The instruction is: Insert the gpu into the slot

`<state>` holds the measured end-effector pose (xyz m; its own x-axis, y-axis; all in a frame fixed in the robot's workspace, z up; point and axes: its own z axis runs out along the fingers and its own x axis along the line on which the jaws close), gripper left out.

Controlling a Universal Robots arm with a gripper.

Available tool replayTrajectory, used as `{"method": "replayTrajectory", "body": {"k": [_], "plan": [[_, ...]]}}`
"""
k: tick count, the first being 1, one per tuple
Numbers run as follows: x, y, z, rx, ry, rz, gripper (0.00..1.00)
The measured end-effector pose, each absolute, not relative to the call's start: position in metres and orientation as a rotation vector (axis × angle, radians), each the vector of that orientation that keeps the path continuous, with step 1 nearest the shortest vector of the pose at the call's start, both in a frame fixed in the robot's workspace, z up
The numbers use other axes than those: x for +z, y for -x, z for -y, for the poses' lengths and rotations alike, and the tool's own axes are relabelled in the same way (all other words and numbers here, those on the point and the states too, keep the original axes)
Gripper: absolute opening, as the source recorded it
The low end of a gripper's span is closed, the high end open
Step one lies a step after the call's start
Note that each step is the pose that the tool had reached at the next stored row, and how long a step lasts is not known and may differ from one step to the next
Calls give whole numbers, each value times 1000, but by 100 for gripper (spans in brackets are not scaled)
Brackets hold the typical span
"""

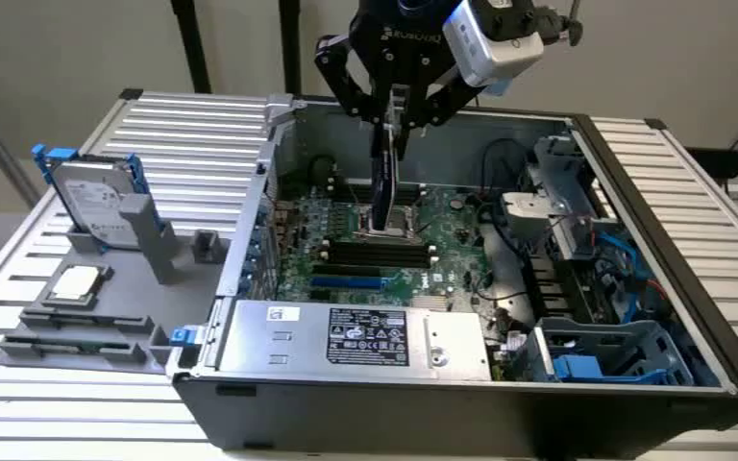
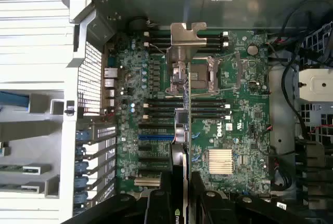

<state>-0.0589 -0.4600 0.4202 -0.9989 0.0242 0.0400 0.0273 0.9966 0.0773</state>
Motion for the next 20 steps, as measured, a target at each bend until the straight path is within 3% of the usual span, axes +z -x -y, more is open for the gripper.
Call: {"method": "replayTrajectory", "body": {"k": [20], "plan": [[417,59,460,-118,-164,3091,26]]}}
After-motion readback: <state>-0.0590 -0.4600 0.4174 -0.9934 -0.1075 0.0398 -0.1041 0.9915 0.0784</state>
